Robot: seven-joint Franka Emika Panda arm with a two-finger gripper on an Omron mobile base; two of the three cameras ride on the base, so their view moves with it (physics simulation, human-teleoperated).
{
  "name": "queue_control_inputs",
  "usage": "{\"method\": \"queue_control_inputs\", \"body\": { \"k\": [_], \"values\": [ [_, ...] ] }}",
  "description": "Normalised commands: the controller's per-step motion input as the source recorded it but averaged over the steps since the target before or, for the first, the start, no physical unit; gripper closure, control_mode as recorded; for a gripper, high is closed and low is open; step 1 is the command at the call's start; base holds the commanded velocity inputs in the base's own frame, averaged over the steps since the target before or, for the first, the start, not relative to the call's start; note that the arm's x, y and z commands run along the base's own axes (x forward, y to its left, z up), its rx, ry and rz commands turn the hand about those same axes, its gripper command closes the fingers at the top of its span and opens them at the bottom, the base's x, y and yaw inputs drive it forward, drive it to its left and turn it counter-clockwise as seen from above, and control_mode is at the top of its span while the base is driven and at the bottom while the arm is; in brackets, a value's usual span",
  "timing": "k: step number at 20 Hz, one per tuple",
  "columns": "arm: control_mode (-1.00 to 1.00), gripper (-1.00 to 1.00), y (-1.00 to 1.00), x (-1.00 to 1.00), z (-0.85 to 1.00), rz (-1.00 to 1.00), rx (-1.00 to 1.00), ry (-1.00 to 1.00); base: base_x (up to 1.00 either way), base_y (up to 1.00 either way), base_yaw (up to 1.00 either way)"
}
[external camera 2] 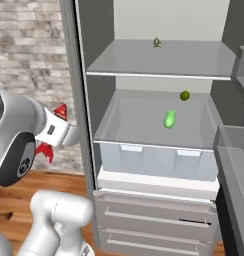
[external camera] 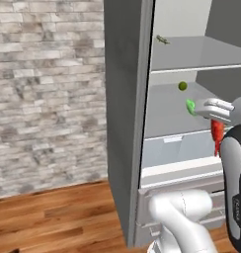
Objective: Transport the fish and corn to the fridge. Place the fish on the rack containing meat and place the corn on the rack containing the vegetable, ensuring meats and vegetables are on different racks.
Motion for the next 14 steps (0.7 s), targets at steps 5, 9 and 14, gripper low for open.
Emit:
{"method": "queue_control_inputs", "body": {
  "k": [5,9,14],
  "values": [
    [1.00,1.00,0.00,0.00,0.00,0.00,0.00,0.00,0.94,0.04,-0.13],
    [1.00,1.00,0.00,0.00,0.00,0.00,0.00,0.00,0.87,-0.23,-0.02],
    [1.00,1.00,0.00,0.00,0.00,0.00,0.00,0.00,0.11,-0.42,-0.02]
  ]
}}
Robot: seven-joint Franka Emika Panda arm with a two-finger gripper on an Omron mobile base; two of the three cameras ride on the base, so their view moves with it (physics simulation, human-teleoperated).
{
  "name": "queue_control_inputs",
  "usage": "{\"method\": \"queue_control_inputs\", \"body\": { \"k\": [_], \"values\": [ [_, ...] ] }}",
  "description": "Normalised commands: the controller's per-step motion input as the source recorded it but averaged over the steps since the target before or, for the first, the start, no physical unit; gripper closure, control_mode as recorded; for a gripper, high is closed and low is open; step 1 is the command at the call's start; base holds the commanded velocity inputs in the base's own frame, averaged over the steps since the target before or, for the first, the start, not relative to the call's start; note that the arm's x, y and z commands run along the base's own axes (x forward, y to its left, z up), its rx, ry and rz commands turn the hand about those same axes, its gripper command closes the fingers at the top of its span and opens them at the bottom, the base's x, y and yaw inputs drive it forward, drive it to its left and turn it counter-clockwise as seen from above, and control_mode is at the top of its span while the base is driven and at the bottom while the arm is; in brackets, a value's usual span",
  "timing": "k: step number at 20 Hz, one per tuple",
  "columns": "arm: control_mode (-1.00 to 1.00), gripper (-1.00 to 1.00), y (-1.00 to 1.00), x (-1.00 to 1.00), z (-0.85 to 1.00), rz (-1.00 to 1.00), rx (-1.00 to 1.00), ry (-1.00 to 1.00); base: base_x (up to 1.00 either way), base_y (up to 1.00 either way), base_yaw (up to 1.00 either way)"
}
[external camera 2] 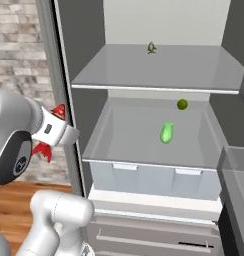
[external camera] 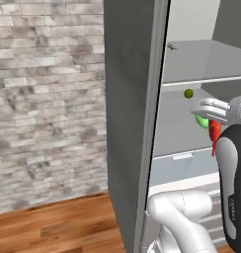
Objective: Transport the fish and corn to the fridge. Place the fish on the rack containing meat and place the corn on the rack containing the vegetable, ensuring meats and vegetables are on different racks.
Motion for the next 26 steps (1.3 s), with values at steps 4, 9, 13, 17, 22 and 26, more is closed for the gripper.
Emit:
{"method": "queue_control_inputs", "body": {
  "k": [4,9,13,17,22,26],
  "values": [
    [1.00,1.00,0.00,0.00,0.00,0.00,0.00,0.00,0.00,-0.39,-0.23],
    [1.00,1.00,0.00,0.00,0.00,0.00,0.00,0.00,0.00,-0.19,-0.30],
    [1.00,1.00,0.00,0.00,0.00,0.00,0.00,0.00,0.00,-0.35,-0.23],
    [-1.00,1.00,-0.21,-0.12,0.38,-0.10,0.05,-0.13,0.00,-0.11,-0.04],
    [-1.00,1.00,0.04,-0.14,0.68,-0.14,0.03,-0.19,0.00,0.00,0.00],
    [-1.00,1.00,0.01,0.00,0.63,-0.12,0.00,-0.19,0.00,0.00,0.00]
  ]
}}
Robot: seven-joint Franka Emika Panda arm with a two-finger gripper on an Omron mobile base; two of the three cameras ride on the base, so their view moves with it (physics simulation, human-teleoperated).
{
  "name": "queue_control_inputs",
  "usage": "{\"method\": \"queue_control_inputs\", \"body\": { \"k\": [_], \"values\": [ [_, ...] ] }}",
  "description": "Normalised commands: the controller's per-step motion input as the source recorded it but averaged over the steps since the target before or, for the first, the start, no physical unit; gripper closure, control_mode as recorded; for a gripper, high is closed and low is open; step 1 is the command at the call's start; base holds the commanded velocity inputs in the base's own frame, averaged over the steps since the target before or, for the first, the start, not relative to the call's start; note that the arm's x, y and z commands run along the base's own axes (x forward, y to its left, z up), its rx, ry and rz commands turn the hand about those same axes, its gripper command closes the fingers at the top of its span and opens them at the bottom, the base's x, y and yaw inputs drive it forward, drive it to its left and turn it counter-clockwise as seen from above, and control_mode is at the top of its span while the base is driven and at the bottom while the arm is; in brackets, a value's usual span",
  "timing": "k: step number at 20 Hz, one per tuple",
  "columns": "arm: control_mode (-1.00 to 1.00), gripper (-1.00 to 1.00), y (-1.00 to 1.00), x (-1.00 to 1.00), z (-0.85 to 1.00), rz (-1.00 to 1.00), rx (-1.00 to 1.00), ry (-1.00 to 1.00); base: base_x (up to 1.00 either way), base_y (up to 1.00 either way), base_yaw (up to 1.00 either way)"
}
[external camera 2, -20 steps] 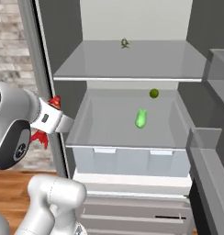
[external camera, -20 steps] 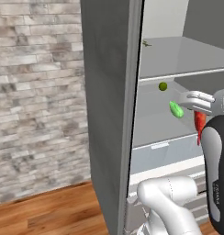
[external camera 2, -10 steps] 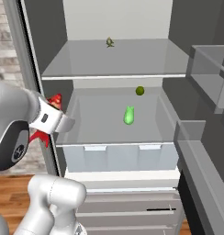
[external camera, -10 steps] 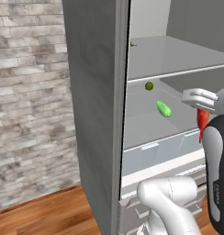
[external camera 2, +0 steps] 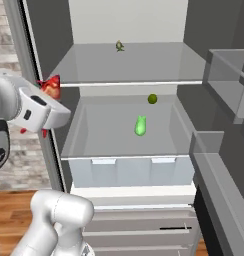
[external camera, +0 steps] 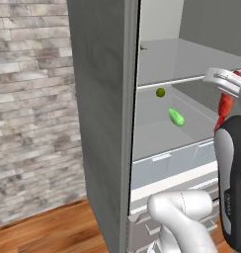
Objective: Transport the fish and corn to the fridge. Place the fish on the rack containing meat and place the corn on the rack containing the vegetable, ensuring meats and vegetables are on different racks.
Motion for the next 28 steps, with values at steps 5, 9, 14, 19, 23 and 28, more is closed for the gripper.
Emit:
{"method": "queue_control_inputs", "body": {
  "k": [5,9,14,19,23,28],
  "values": [
    [-1.00,1.00,-0.33,0.08,0.50,-0.05,0.01,-0.14,0.00,0.00,0.00],
    [-1.00,1.00,-0.23,0.19,0.17,0.00,0.04,-0.08,0.00,0.00,0.00],
    [-1.00,1.00,-0.15,0.50,0.00,0.00,0.08,-0.11,0.00,0.00,0.00],
    [-1.00,1.00,-0.21,0.67,0.00,0.00,0.14,-0.03,0.00,0.00,0.00],
    [-1.00,1.00,-0.08,0.87,0.00,0.00,0.10,0.03,0.00,0.00,0.00],
    [-1.00,1.00,-0.09,0.82,0.01,0.00,0.03,0.17,0.00,0.00,0.00]
  ]
}}
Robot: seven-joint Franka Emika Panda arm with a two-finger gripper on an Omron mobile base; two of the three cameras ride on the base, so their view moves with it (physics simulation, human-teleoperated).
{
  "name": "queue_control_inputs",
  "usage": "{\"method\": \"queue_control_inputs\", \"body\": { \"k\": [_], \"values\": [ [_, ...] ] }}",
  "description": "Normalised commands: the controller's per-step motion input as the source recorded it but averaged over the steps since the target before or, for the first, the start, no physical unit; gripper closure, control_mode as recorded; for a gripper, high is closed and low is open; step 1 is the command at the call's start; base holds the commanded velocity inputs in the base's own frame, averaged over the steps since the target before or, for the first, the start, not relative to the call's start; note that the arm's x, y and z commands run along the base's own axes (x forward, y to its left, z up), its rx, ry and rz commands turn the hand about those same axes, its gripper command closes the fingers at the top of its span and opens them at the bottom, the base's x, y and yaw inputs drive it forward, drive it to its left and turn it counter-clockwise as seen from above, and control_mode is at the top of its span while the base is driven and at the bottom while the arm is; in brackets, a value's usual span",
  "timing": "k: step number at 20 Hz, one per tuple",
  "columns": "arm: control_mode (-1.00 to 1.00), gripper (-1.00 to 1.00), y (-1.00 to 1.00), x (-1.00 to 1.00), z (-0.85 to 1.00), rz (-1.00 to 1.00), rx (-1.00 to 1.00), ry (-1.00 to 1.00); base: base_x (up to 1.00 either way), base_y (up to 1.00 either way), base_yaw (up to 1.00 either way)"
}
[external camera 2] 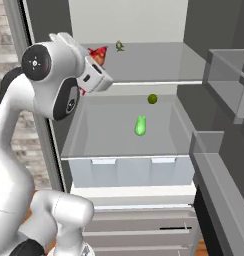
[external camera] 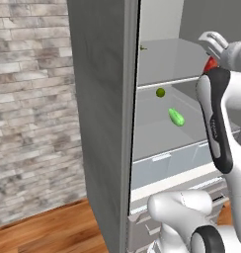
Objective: Transport the fish and corn to the fridge. Place the fish on the rack containing meat and place the corn on the rack containing the vegetable, ensuring meats and vegetables are on different racks.
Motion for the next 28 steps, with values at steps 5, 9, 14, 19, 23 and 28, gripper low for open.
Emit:
{"method": "queue_control_inputs", "body": {
  "k": [5,9,14,19,23,28],
  "values": [
    [-1.00,1.00,-0.16,0.73,0.00,0.03,0.00,0.03,0.00,0.00,0.00],
    [-1.00,1.00,-0.21,0.76,-0.04,0.06,0.01,0.00,0.00,0.00,0.00],
    [-1.00,1.00,-0.21,0.92,-0.09,0.07,0.02,0.01,0.00,0.00,0.00],
    [-1.00,1.00,-0.17,0.94,-0.09,0.06,0.04,0.06,0.00,0.00,0.00],
    [-1.00,1.00,-0.20,0.83,-0.19,0.04,0.02,0.02,0.00,0.00,0.00],
    [-1.00,1.00,-0.19,0.63,-0.26,0.04,0.00,0.01,0.00,0.00,0.00]
  ]
}}
